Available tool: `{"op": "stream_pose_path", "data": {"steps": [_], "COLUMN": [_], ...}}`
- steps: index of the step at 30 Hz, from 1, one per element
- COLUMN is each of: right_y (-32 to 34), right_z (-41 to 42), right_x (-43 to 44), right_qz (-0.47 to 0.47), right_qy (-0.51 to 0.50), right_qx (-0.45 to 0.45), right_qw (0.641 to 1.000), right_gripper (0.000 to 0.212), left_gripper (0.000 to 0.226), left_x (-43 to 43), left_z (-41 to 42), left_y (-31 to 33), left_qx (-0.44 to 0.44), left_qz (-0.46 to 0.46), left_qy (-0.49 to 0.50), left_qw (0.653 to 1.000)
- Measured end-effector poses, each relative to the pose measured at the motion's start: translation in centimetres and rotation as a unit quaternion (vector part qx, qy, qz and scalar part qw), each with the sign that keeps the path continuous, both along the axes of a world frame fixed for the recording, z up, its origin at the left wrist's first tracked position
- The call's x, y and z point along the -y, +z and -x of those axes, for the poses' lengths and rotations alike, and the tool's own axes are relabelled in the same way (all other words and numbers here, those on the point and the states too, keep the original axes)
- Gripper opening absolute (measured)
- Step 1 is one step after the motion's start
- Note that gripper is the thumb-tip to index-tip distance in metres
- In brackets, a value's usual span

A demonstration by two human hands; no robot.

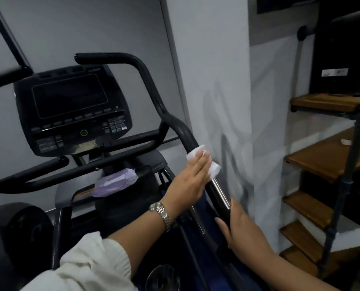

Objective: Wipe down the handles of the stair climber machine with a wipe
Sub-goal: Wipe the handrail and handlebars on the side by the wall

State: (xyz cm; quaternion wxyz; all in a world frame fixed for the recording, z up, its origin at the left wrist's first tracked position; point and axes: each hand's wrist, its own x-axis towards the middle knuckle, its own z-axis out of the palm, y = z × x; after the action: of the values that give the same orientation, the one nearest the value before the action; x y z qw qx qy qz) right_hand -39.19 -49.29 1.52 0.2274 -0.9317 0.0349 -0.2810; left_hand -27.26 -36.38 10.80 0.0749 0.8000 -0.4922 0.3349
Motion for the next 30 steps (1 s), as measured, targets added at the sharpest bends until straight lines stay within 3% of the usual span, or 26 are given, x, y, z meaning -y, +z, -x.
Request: {"op": "stream_pose_path", "data": {"steps": [5, 11, 16, 20, 24, 27, 30], "right_y": [0.0, 0.7, 1.1, 0.9, 0.3, 0.2, 0.3], "right_z": [0.2, 0.6, 0.8, 0.7, 0.5, 0.3, 0.4], "right_x": [0.0, -0.1, 0.1, 0.2, 0.6, 0.6, 0.6], "right_qz": [-0.008, 0.002, -0.008, -0.008, -0.022, -0.032, -0.055], "right_qy": [0.005, -0.012, 0.006, 0.017, 0.049, 0.049, 0.057], "right_qx": [-0.007, -0.072, -0.052, -0.071, -0.031, -0.024, -0.038], "right_qw": [1.000, 0.997, 0.999, 0.997, 0.998, 0.998, 0.996], "right_gripper": [0.080, 0.080, 0.059, 0.063, 0.064, 0.066, 0.066], "left_gripper": [0.034, 0.033, 0.043, 0.045, 0.046, 0.045, 0.044], "left_x": [0.9, 0.0, 0.8, 2.9, 3.1, 3.2, 2.5], "left_z": [-2.8, -1.6, -1.5, -0.1, -3.1, -3.2, -1.2], "left_y": [4.7, 2.7, 2.9, 1.4, 4.3, 4.8, 3.2], "left_qx": [-0.010, 0.013, -0.057, -0.096, -0.137, -0.113, -0.097], "left_qz": [0.078, -0.001, 0.131, 0.155, 0.202, 0.186, 0.130], "left_qy": [0.054, -0.009, 0.064, 0.074, 0.131, 0.140, 0.080], "left_qw": [0.995, 1.000, 0.988, 0.981, 0.961, 0.966, 0.984]}}
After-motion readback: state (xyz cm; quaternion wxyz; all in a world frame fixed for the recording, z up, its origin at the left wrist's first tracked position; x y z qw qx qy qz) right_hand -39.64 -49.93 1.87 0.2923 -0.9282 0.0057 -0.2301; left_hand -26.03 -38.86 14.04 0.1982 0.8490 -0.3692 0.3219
